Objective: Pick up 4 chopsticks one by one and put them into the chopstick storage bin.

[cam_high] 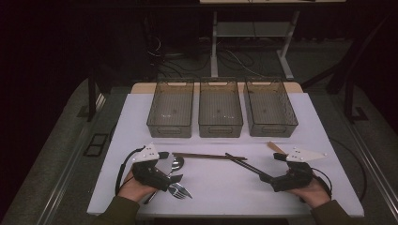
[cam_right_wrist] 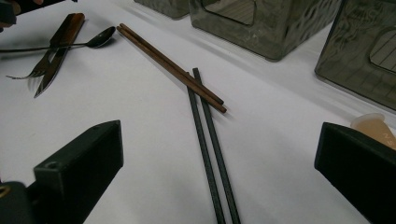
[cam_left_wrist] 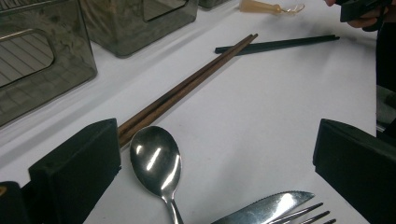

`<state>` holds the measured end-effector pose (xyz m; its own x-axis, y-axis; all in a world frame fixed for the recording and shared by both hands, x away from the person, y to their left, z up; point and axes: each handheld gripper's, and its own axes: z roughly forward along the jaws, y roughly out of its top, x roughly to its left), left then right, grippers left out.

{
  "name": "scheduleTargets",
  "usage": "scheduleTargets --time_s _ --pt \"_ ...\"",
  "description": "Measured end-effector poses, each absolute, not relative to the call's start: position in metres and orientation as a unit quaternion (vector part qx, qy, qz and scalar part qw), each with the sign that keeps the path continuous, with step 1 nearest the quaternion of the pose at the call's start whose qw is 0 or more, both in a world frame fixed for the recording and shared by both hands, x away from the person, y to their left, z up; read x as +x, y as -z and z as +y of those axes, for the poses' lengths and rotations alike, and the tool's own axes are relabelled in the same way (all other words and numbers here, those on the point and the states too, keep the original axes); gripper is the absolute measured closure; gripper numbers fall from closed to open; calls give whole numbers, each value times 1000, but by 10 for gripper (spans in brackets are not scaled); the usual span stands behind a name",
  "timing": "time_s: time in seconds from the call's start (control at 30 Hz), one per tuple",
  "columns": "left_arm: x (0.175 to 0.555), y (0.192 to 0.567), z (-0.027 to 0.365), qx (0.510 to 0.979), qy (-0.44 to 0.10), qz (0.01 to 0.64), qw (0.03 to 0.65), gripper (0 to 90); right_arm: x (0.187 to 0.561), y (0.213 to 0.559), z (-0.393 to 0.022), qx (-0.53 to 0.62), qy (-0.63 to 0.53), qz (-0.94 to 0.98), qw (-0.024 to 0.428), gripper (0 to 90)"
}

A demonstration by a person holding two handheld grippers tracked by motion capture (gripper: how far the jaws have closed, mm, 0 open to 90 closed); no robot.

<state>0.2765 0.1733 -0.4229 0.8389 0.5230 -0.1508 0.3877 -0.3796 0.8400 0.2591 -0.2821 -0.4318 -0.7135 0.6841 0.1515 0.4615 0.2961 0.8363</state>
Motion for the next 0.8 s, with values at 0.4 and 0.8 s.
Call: scheduleTargets --time_s 0.4,0.8 --pt "283 421 169 829 -66 273 483 37 259 431 -283 362 -477 793 113 12" --pt "301 418 166 828 -70 273 484 189 259 430 -282 362 -484 789 109 12"
